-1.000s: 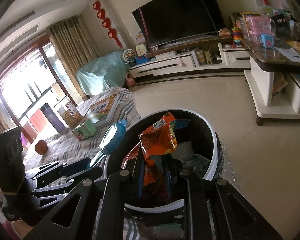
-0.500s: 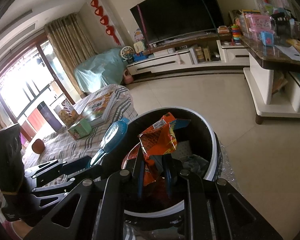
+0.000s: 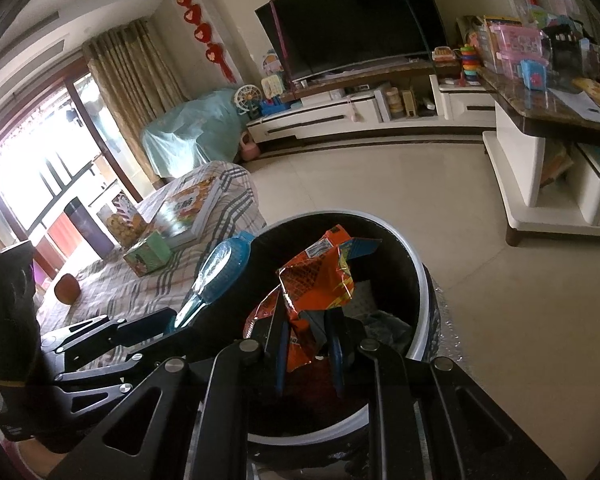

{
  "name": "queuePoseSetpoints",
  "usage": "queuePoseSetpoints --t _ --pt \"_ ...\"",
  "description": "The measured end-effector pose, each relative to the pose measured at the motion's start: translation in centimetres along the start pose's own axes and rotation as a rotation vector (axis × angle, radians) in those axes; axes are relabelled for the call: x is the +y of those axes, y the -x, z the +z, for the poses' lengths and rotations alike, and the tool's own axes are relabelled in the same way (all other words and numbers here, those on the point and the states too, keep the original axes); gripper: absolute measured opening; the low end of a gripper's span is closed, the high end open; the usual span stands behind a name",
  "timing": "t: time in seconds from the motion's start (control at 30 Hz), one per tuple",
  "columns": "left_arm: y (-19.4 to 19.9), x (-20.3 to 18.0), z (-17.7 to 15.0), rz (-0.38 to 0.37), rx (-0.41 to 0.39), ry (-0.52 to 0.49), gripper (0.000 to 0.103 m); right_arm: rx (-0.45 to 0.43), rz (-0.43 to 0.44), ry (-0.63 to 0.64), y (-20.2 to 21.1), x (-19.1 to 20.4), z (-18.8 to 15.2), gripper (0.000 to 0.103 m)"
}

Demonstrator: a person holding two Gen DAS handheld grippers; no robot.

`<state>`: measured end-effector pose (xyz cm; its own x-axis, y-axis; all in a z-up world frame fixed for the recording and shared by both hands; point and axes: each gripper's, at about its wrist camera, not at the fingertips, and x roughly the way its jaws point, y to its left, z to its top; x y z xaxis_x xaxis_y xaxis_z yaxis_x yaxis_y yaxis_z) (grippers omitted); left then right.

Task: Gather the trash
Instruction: 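Open both grippers to drop the toy and chip bag into the bin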

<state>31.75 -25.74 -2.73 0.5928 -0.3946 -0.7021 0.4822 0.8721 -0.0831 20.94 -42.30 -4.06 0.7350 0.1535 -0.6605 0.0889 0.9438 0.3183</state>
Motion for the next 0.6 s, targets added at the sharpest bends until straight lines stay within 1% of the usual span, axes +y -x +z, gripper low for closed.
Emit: queuePoseSetpoints --t 0.03,0.2,0.23,0.27,0.3,0.33,0.4,0.47,0.5,0.53,0.57,0.6 --pt "0.0 0.0 0.0 0.0 0.0 0.0 0.035 0.002 -0.001 -0.001 -0.1 -0.1 0.1 0.02" --pt "0.0 -0.1 0.2 -0.004 0.006 0.003 0.036 0.007 -0.007 -0.004 -0.2 -0.2 0.3 0.023" --pt "0.0 -0.1 0.4 -0.003 0.006 0.005 0.037 0.009 -0.009 -0.008 -0.1 -0.2 0.3 0.027" --pt "0.1 0.0 0.4 -0.003 0.005 0.009 0.039 0.011 -0.006 -0.01 -0.1 -0.2 0.4 0.035" --pt "0.2 0.0 0.4 -0.002 0.0 0.012 0.042 0.011 -0.004 -0.012 -0.1 -0.2 0.4 0.04" --pt "0.4 0.1 0.5 0.001 -0.007 0.013 0.043 0.009 -0.004 -0.013 0.0 -0.2 0.4 0.046" --pt "0.8 0.4 0.3 0.006 -0.016 0.021 0.044 0.004 -0.007 -0.012 0.4 -0.1 0.2 0.047" --pt "1.5 0.7 0.0 0.01 -0.026 0.035 0.044 0.002 -0.003 -0.02 0.7 0.0 0.1 0.051" --pt "1.9 1.0 -0.2 0.01 -0.033 0.044 0.046 -0.001 -0.002 -0.024 0.9 0.0 0.0 0.052" --pt "2.4 1.2 -0.5 0.009 -0.04 0.054 0.048 -0.004 -0.001 -0.027 1.1 0.1 -0.1 0.057" --pt "2.9 1.5 -0.8 0.007 -0.049 0.067 0.05 -0.009 0.004 -0.031 1.5 0.2 -0.3 0.063" --pt "3.5 1.9 -1.3 0.006 -0.058 0.081 0.052 -0.014 0.007 -0.035 1.8 0.3 -0.4 0.067"
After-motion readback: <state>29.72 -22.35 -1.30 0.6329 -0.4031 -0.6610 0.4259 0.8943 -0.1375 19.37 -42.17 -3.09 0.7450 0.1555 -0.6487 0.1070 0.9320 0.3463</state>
